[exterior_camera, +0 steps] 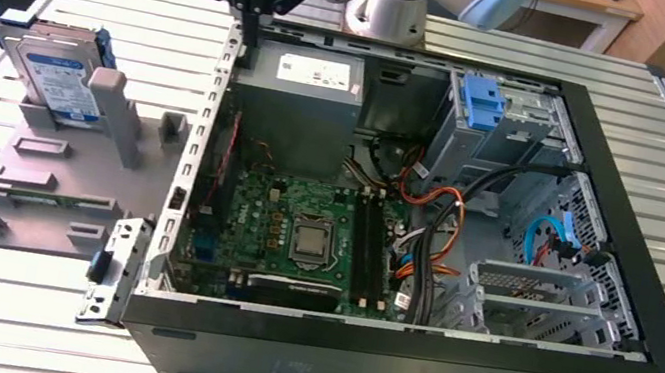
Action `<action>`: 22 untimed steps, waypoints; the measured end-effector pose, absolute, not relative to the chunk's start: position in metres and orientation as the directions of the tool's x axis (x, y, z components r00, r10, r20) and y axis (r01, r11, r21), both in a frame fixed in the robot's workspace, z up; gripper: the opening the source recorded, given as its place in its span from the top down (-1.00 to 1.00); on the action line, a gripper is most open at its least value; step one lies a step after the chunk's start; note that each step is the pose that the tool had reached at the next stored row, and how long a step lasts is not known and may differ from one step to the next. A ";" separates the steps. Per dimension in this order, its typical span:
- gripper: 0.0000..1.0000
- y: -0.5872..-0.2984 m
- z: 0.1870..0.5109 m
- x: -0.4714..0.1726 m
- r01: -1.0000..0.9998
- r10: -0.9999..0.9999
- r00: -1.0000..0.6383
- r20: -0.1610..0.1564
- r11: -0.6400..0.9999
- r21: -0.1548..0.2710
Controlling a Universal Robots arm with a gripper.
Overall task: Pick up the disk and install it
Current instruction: 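Reach for the disk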
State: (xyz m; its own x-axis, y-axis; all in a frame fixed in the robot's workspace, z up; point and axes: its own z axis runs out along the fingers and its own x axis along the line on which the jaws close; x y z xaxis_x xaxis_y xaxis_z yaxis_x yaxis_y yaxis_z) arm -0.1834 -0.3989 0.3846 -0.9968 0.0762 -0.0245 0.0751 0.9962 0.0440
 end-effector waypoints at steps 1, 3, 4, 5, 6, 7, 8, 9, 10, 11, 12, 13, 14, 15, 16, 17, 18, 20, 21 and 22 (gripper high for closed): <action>0.79 -0.399 0.385 -0.184 0.075 0.076 -0.997 -0.025 0.996 0.044; 0.79 -0.399 0.385 -0.185 0.075 0.076 -0.997 -0.024 0.996 0.044; 0.79 -0.399 0.384 -0.185 0.075 0.076 -0.997 -0.024 0.996 0.044; 0.79 -0.399 0.384 -0.185 0.075 0.076 -0.997 -0.024 0.996 0.044; 0.79 -0.399 0.384 -0.186 0.075 0.076 -0.997 -0.024 0.996 0.044; 0.79 -0.399 0.384 -0.186 0.075 0.076 -0.997 -0.025 0.996 0.044; 0.79 -0.399 0.384 -0.186 0.075 0.076 -0.997 -0.024 0.996 0.044; 0.79 -0.399 0.384 -0.187 0.075 0.076 -0.997 -0.025 0.996 0.044; 0.79 -0.399 0.384 -0.187 0.075 0.076 -0.997 -0.025 0.996 0.044; 0.79 -0.399 0.384 -0.188 0.075 0.076 -0.997 -0.024 0.996 0.044; 0.79 -0.399 0.384 -0.188 0.075 0.076 -0.997 -0.024 0.996 0.044; 0.79 -0.399 0.384 -0.189 0.075 0.076 -0.997 -0.024 0.996 0.044; 0.79 -0.399 0.384 -0.189 0.075 0.076 -0.997 -0.025 0.996 0.044; 0.79 -0.399 0.384 -0.189 0.075 0.076 -0.997 -0.024 0.996 0.044; 0.79 -0.399 0.384 -0.190 0.075 0.076 -0.997 -0.025 0.996 0.044; 0.79 -0.399 0.384 -0.190 0.075 0.076 -0.997 -0.024 0.996 0.044; 0.79 -0.399 0.384 -0.191 0.075 0.076 -0.997 -0.024 0.996 0.044; 0.79 -0.399 0.384 -0.192 0.075 0.076 -0.997 -0.024 0.996 0.044; 0.79 -0.399 0.384 -0.192 0.075 0.076 -0.997 -0.025 0.996 0.044; 0.79 -0.399 0.384 -0.192 0.075 0.076 -0.997 -0.024 0.996 0.044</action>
State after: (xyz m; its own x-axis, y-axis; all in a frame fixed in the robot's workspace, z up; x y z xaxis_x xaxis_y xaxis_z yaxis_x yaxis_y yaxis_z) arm -0.1924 -0.3989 0.3839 -0.9968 0.0762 -0.0245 0.0751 0.9962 0.0440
